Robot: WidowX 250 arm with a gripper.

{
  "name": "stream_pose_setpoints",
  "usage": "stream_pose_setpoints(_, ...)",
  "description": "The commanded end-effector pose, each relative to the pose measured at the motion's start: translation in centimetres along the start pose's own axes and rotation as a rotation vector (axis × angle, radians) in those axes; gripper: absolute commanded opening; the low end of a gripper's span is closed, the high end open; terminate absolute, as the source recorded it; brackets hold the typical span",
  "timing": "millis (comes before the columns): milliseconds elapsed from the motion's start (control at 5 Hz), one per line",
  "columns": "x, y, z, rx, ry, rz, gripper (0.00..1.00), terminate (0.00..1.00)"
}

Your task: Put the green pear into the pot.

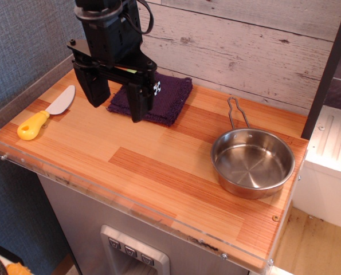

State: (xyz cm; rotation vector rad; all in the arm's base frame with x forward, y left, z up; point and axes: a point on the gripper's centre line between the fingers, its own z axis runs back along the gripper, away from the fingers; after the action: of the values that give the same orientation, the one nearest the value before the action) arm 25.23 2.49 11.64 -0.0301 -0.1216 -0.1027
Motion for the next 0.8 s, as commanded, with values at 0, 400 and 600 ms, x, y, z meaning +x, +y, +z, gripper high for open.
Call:
stream_pose_setpoints(0,0.0,0.0,0.0,0.0,0.0,0.0,1.0,0.0)
stream_pose_setpoints(400,4.1,3.8,-0.6,0.017,-0.03,0.068,1.0,0.0)
stream_pose_setpoints(600,7.2,8.0,-0.9,0.108,-0.042,0.163,1.0,0.0)
